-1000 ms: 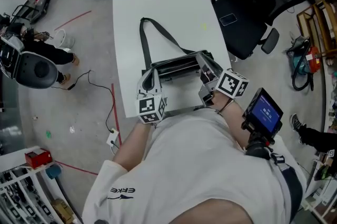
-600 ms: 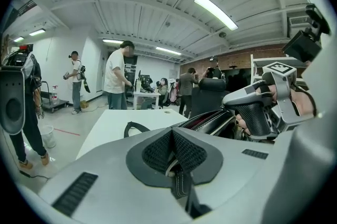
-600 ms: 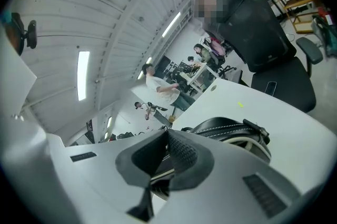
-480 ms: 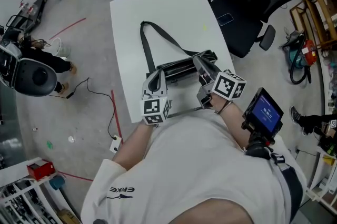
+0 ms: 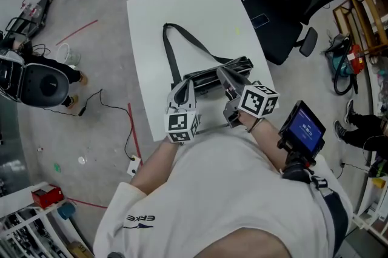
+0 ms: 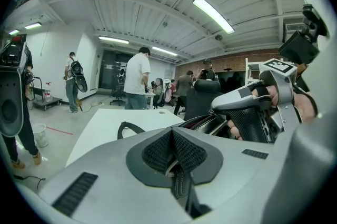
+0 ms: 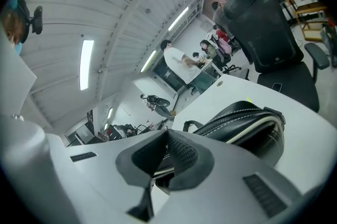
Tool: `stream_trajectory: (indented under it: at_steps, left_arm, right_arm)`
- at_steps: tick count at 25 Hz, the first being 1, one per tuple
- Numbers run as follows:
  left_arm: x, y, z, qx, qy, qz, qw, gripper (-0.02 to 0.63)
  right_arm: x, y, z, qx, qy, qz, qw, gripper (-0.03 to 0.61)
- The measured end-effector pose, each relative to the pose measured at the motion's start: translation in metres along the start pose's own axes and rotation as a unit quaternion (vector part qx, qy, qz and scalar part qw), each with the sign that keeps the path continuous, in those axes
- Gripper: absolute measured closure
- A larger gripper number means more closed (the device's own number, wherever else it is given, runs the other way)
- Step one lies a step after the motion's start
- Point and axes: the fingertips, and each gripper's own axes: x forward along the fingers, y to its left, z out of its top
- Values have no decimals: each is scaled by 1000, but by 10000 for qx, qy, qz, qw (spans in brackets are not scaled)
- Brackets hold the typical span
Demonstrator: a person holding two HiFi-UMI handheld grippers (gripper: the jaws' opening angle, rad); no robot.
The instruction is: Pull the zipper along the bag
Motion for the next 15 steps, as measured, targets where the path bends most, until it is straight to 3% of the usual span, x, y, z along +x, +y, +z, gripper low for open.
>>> stream_trajectory:
  at_steps: [15]
  left_arm:
    - [2,-2,-1,-41,-32,-137,9999,611]
  right_arm:
    - [17,20,-20,-176,275,107,9994,566]
